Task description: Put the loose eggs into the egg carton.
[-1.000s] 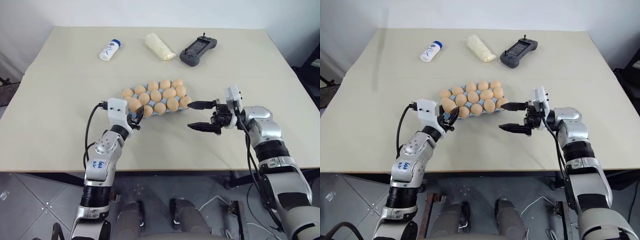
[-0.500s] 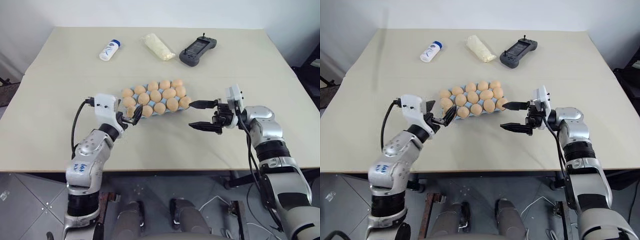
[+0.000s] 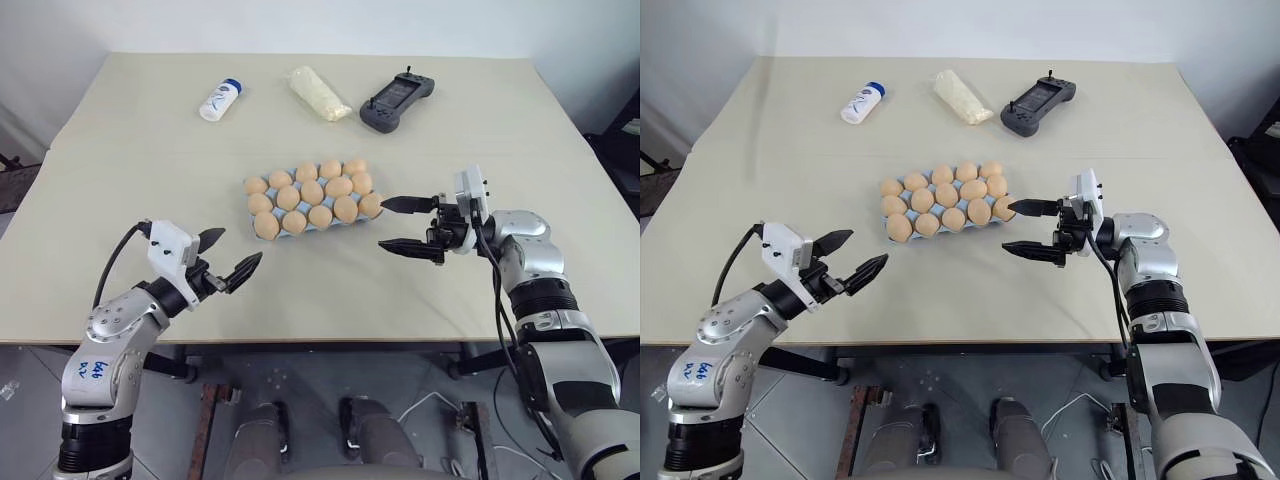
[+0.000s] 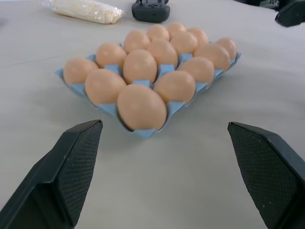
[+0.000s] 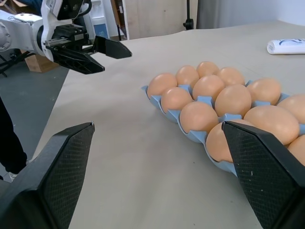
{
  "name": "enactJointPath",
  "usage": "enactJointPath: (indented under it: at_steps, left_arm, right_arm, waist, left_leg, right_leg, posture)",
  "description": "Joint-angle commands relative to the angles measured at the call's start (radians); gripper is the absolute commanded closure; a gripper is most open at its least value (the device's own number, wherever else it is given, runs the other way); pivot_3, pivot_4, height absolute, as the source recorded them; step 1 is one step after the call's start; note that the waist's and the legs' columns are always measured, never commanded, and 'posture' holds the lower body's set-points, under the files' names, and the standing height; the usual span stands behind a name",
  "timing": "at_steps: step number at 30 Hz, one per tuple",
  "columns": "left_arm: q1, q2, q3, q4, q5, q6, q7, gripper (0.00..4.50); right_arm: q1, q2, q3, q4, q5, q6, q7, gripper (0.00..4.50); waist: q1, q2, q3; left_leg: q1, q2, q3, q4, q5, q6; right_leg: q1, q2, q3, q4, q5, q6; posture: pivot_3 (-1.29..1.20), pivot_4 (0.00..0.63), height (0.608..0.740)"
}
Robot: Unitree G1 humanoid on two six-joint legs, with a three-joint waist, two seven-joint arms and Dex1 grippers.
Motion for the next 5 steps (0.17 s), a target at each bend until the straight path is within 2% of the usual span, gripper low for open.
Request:
enactJointPath:
  at_steps: [1, 5]
  left_arm:
    - [-0.042, 0.021, 0.033, 0.025, -0.031, -0.056, -0.044, 0.02]
    - [-0.077, 0.036, 0.041, 0.085, -0.035, -0.088, -0.074, 0.02]
  right_arm:
    - [-0.002, -0.004, -0.043, -0.009, 0.011, -0.023, 0.014, 0.0]
    - [0.003, -0.002, -0.053, -0.005, 0.008, -0.028, 0.007, 0.0]
  waist:
    - [0.0, 0.0, 0.0]
    - [0.001, 0.0, 0.0]
  left_leg:
    - [0.0, 0.0, 0.0, -0.001, 0.0, 0.0]
    - [0.0, 0.0, 0.0, -0.003, 0.0, 0.0]
  right_leg:
    - [0.0, 0.0, 0.0, 0.0, 0.0, 0.0]
    - [-0.001, 0.0, -0.001, -0.001, 0.0, 0.0]
  posture:
    - [0.0, 0.15, 0.74]
    - [0.0, 0.15, 0.74]
